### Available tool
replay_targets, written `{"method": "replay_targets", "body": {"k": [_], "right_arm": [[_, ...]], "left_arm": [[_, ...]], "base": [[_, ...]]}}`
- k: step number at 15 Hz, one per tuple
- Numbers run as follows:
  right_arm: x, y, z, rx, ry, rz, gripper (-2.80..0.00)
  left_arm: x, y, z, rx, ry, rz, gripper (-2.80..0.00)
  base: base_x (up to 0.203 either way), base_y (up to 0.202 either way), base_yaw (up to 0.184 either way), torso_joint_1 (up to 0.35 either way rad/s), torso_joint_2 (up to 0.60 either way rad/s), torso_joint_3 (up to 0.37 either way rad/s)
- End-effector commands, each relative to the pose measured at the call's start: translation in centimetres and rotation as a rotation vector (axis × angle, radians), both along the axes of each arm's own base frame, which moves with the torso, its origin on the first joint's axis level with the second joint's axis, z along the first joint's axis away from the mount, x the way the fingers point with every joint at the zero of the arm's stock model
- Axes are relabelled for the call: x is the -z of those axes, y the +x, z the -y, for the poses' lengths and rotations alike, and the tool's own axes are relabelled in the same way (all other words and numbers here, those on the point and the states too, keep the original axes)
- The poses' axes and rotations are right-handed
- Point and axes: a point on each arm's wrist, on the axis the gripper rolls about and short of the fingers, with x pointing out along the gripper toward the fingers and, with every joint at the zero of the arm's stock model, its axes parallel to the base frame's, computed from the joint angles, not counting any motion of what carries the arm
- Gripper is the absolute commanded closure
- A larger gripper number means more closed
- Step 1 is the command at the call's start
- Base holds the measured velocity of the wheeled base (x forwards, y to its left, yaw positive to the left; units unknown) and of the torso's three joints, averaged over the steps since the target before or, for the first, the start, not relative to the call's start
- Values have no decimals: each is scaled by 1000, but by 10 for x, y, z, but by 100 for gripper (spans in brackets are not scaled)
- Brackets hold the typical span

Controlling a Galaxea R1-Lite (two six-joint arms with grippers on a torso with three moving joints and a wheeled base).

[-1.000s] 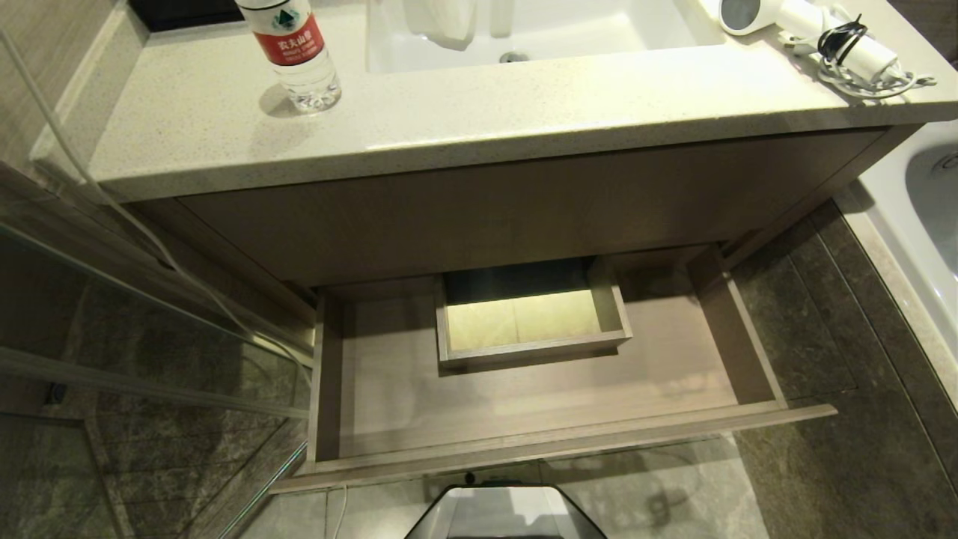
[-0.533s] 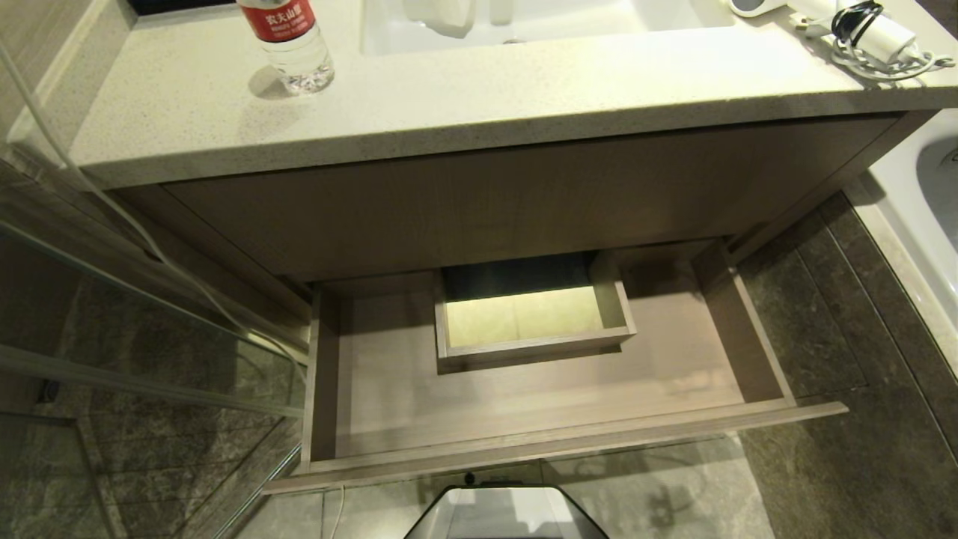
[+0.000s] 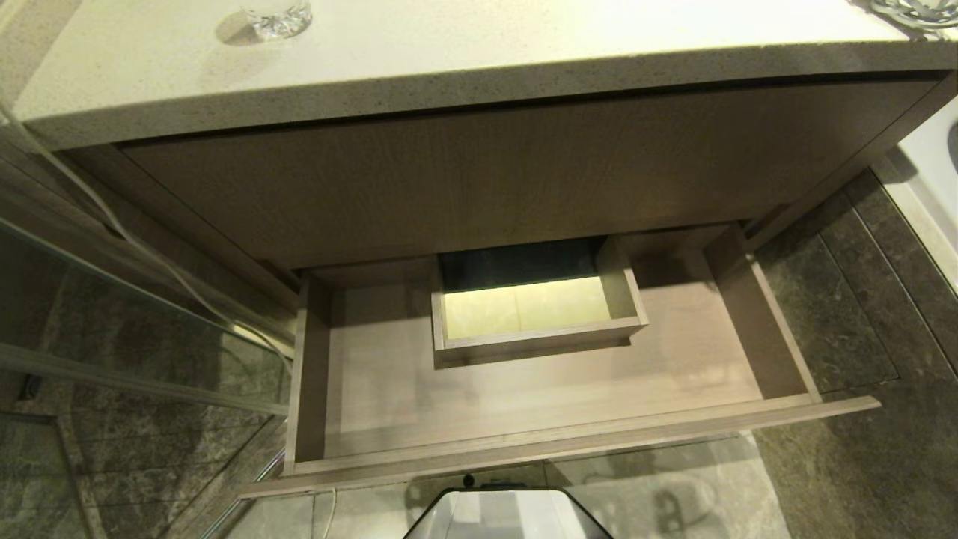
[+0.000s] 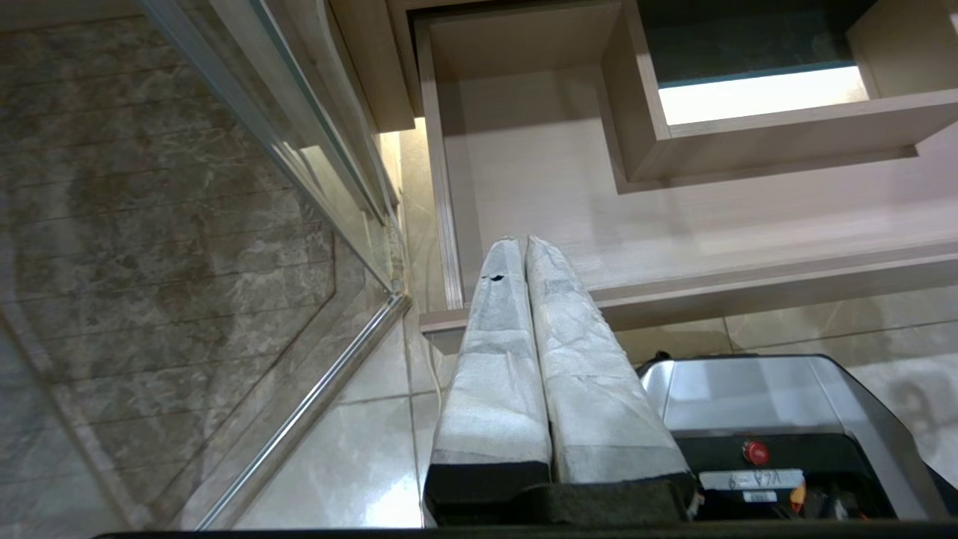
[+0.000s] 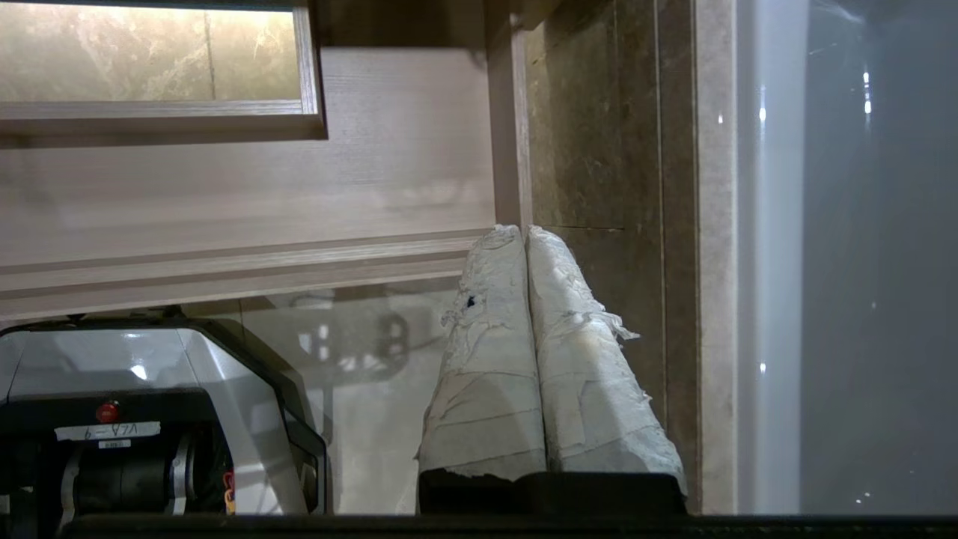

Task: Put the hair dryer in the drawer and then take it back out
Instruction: Close the drawer

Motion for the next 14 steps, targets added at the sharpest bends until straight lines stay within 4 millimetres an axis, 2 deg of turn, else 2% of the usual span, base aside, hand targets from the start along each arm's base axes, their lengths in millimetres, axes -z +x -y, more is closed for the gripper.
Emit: {"method": "replay_targets", "body": {"k": [1, 12, 14], "right_arm": [[2, 0, 0, -1, 0, -9, 0], [9, -4, -1, -2, -2, 2, 0], [10, -5, -1, -1, -2, -2, 0]], "left_arm": [[0, 0, 0, 1, 1, -2, 0], [0, 0, 0, -1, -1, -1, 0], [0, 0, 0, -1, 1, -2, 0]], "base": [[0, 0, 0, -322, 560, 229], [0, 0, 0, -322, 500, 170], [0, 0, 0, -123, 379, 234]]}}
